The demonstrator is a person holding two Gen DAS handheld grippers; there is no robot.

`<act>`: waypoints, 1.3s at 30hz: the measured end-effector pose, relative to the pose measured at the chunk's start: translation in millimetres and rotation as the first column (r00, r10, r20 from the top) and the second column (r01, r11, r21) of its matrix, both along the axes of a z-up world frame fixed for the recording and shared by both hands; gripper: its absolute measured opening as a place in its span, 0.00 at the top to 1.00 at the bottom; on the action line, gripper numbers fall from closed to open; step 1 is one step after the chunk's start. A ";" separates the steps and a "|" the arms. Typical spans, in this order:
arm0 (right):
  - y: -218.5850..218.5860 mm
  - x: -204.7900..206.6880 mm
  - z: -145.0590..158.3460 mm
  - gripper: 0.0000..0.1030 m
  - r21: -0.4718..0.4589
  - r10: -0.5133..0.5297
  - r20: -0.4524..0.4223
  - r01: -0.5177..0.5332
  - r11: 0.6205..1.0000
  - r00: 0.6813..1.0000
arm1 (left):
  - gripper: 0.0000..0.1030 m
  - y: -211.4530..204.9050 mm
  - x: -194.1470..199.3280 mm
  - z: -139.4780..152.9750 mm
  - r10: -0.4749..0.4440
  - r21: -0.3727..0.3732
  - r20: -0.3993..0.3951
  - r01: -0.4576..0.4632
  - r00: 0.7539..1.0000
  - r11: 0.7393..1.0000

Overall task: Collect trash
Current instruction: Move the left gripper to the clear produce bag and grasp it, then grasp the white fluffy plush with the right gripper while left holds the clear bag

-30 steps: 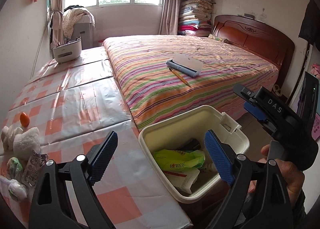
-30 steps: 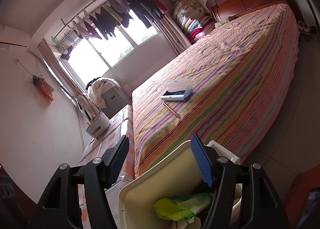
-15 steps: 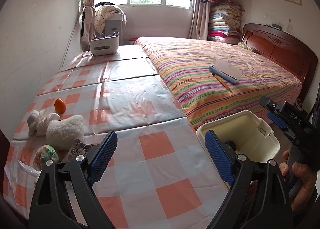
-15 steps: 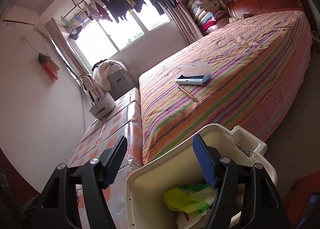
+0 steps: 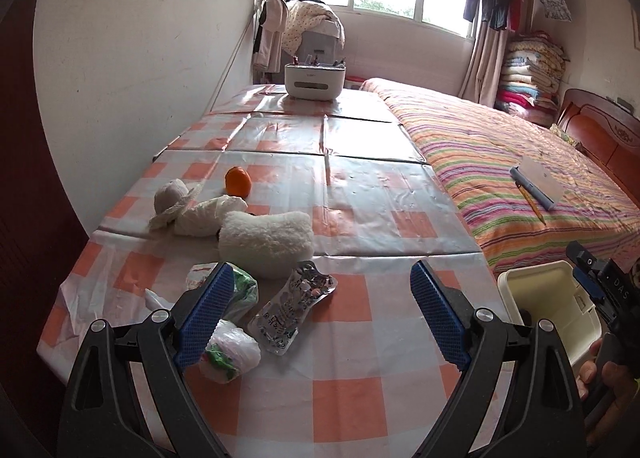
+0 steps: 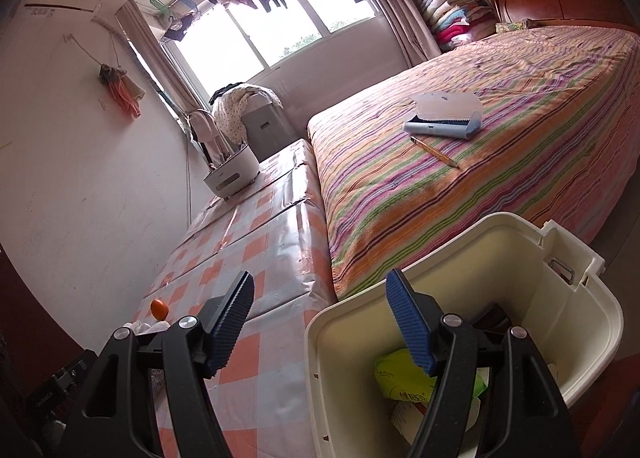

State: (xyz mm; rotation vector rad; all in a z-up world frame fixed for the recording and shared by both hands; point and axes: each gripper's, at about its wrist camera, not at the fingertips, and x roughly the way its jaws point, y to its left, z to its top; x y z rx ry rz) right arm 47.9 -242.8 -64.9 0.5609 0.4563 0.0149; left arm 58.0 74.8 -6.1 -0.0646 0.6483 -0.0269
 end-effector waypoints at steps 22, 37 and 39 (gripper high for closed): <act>67.4 13.6 -7.4 0.35 -0.111 0.172 -0.064 -0.178 0.978 0.983 | 0.14 88.2 57.9 -64.5 0.108 -0.086 -0.305 -0.140 0.946 0.986; 173.3 68.0 10.7 0.35 -0.221 0.466 -0.132 -0.484 0.847 0.875 | 0.41 112.5 55.9 -70.2 0.116 -0.175 -0.329 -0.181 0.937 0.968; 191.7 76.7 10.4 0.32 -0.225 0.510 -0.145 -0.530 0.817 0.848 | 0.43 115.1 54.1 -69.5 0.125 -0.175 -0.324 -0.189 0.938 0.966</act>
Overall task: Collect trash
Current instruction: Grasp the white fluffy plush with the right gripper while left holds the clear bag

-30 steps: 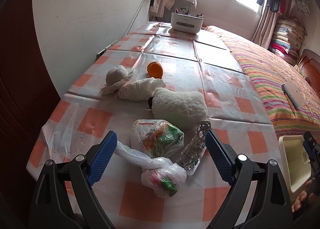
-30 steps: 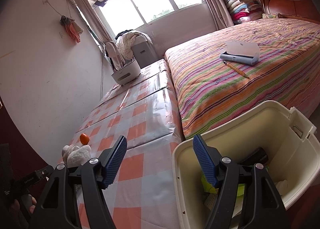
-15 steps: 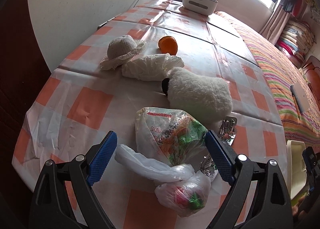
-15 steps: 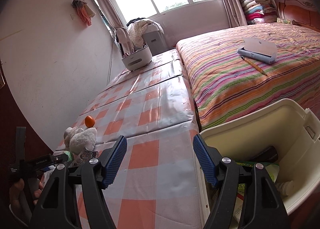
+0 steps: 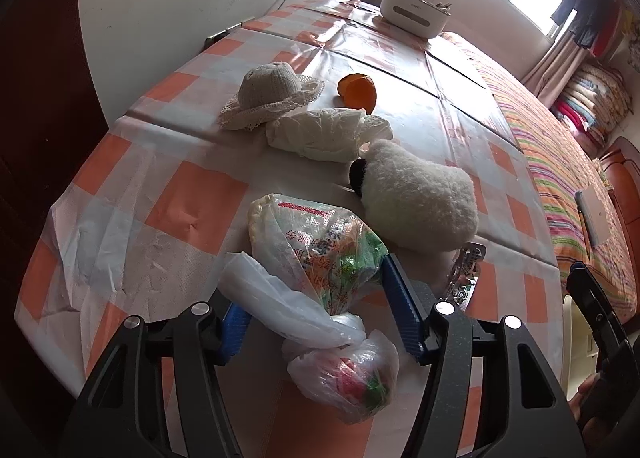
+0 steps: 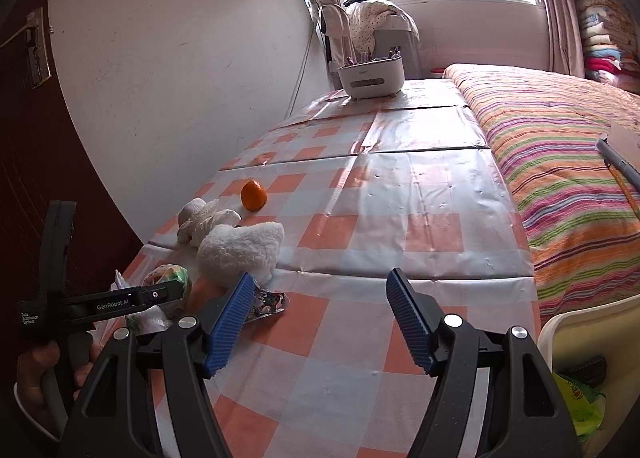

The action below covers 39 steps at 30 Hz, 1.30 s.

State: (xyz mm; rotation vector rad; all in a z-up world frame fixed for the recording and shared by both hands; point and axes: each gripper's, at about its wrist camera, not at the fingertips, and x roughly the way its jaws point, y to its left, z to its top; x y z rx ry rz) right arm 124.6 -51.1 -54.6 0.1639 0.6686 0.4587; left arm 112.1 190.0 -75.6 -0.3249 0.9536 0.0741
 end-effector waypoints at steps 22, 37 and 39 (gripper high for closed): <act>103.6 68.7 -23.1 0.11 -0.101 0.100 -0.136 -0.115 0.988 0.986 | 0.44 33.5 -11.2 14.2 0.088 -0.008 0.040 -0.088 0.995 0.996; 133.5 80.9 -38.6 0.11 -0.171 0.126 -0.176 -0.157 0.973 0.976 | 0.43 33.8 -12.9 9.9 0.080 -0.003 0.025 -0.080 0.996 0.997; 134.8 82.6 -41.9 0.11 -0.178 0.129 -0.195 -0.164 0.970 0.972 | 0.43 33.8 -13.4 9.9 0.080 -0.001 0.026 -0.080 0.996 0.997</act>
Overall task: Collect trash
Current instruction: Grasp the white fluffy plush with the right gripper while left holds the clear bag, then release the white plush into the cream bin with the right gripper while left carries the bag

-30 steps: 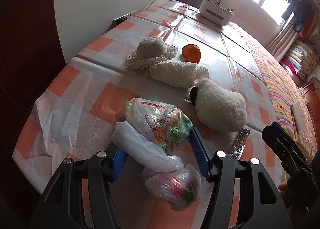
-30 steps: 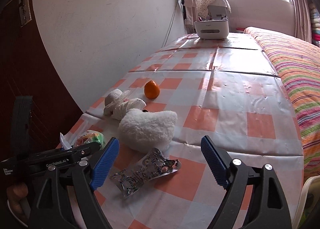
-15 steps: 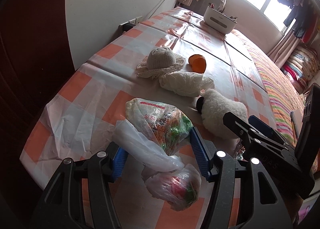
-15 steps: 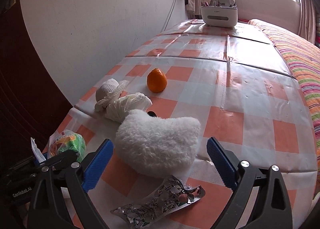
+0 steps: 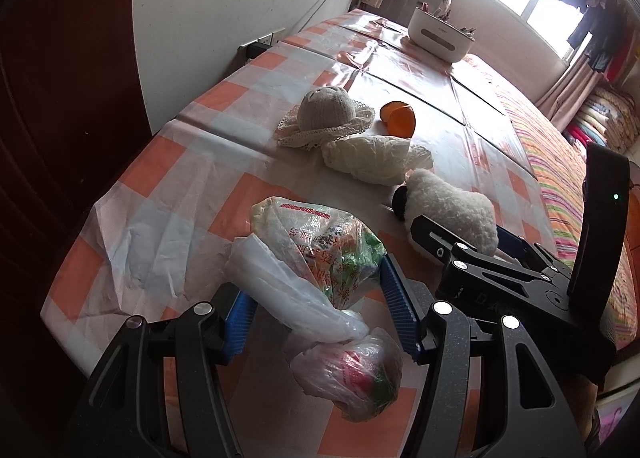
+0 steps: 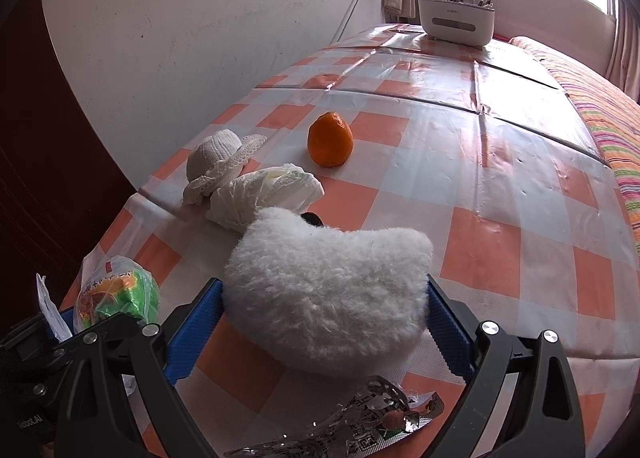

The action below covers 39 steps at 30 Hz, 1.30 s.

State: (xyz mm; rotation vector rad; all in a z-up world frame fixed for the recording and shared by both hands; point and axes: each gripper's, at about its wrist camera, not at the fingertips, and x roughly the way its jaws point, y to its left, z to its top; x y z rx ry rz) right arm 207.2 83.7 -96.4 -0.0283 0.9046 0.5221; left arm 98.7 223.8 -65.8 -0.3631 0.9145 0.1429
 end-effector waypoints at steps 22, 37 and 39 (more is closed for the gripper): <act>-12.1 -1.5 -1.2 0.31 0.059 0.024 -0.001 -0.024 0.998 1.000 | 0.43 -7.2 0.0 -3.7 -0.010 0.036 -0.006 0.010 1.000 0.999; -64.9 -27.9 22.8 0.34 0.156 -0.049 0.063 0.039 0.987 0.997 | 0.43 -21.3 -6.3 8.9 -0.016 0.091 0.063 0.010 0.998 0.996; -73.5 -33.2 25.2 0.34 0.160 -0.058 0.074 0.046 0.986 0.996 | 0.43 -24.9 -7.4 11.0 -0.022 0.102 0.077 0.014 0.997 0.995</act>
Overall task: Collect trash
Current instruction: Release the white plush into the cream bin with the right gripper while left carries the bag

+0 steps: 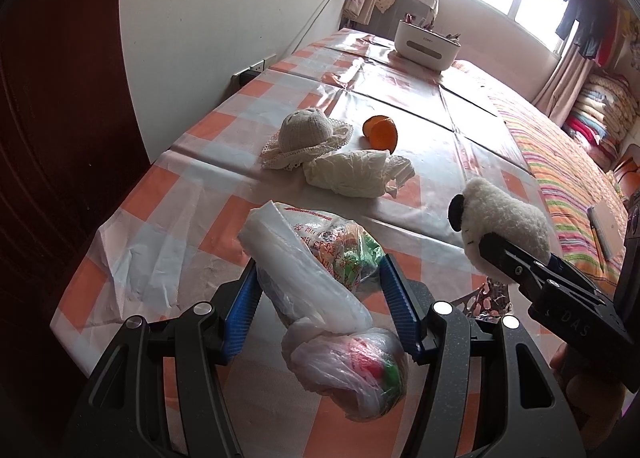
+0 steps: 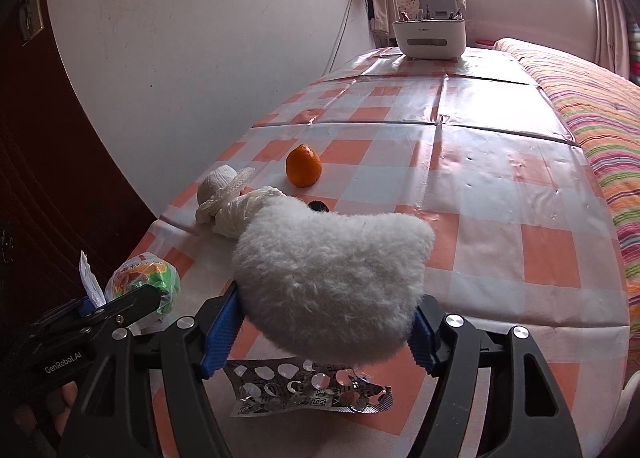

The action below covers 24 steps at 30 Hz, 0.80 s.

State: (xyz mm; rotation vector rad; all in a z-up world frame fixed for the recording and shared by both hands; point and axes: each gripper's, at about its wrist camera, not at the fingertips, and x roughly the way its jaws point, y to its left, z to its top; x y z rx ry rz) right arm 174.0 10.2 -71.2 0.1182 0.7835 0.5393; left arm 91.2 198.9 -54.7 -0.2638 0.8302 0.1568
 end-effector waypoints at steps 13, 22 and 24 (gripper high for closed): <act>-59.0 -29.4 13.5 0.34 0.052 -0.078 0.051 0.075 0.996 0.996 | 0.44 -32.6 -6.5 14.4 -0.054 0.012 0.085 0.054 0.995 0.998; -98.8 -47.9 21.5 0.34 0.082 -0.146 0.080 0.139 0.987 0.986 | 0.44 -77.1 -7.9 24.8 -0.137 0.012 0.114 0.136 0.984 0.991; -108.4 -51.9 21.3 0.34 0.089 -0.161 0.080 0.154 0.984 0.984 | 0.44 -88.1 -8.7 26.9 -0.156 0.013 0.122 0.155 0.980 0.988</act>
